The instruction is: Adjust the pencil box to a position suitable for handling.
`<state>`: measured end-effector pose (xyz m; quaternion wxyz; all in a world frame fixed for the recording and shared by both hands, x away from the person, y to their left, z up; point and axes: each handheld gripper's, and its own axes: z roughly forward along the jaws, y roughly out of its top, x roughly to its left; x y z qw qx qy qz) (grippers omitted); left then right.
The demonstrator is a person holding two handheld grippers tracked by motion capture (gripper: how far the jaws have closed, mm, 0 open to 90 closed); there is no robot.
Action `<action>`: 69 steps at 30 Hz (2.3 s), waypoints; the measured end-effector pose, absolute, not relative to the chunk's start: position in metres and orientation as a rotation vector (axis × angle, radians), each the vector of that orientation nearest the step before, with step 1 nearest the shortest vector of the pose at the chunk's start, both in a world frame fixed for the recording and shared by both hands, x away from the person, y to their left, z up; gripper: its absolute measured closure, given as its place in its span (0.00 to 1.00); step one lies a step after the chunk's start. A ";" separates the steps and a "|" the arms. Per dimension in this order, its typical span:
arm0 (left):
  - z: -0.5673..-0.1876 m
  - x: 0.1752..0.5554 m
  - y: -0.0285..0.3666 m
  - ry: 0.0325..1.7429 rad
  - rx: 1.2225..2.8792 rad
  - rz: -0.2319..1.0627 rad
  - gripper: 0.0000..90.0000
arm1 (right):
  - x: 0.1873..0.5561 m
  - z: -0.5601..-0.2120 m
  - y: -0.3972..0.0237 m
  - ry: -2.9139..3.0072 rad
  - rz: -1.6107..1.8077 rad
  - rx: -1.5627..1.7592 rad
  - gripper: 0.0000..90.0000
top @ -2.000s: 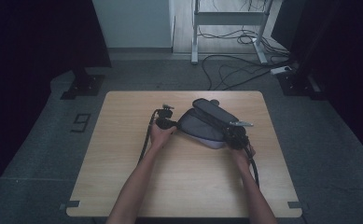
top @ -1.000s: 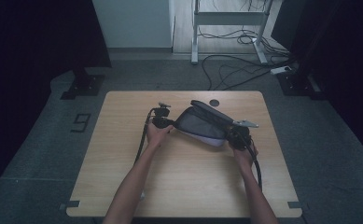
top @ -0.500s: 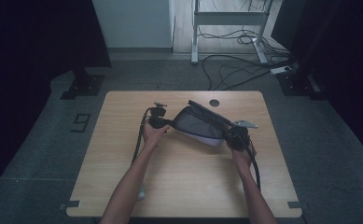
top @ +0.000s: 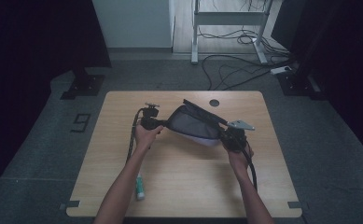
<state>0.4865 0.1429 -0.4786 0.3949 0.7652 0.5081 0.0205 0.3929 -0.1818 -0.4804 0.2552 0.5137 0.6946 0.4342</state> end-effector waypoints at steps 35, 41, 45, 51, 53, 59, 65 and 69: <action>-0.468 0.409 0.187 1.205 1.938 0.094 0.97 | 0.338 -0.468 -0.154 1.938 1.300 1.277 0.96; -0.493 0.407 0.195 1.247 1.934 0.025 0.97 | 0.340 -0.488 -0.149 2.001 1.267 1.303 0.96; -0.504 0.406 0.196 1.263 1.950 -0.001 0.96 | 0.340 -0.494 -0.148 2.029 1.247 1.310 0.96; -0.511 0.406 0.196 1.272 1.976 -0.022 0.93 | 0.340 -0.504 -0.149 2.059 1.209 1.336 0.94; -0.512 0.405 0.195 1.268 1.989 -0.026 0.92 | 0.341 -0.507 -0.149 2.066 1.192 1.344 0.93; -0.513 0.405 0.191 1.274 1.991 -0.033 0.79 | 0.342 -0.512 -0.153 2.074 1.175 1.355 0.93; -0.513 0.404 0.187 1.278 1.992 -0.004 0.58 | 0.345 -0.516 -0.155 2.075 1.156 1.364 0.93; -0.511 0.403 0.187 1.280 1.968 0.033 0.46 | 0.345 -0.516 -0.156 2.073 1.151 1.367 0.91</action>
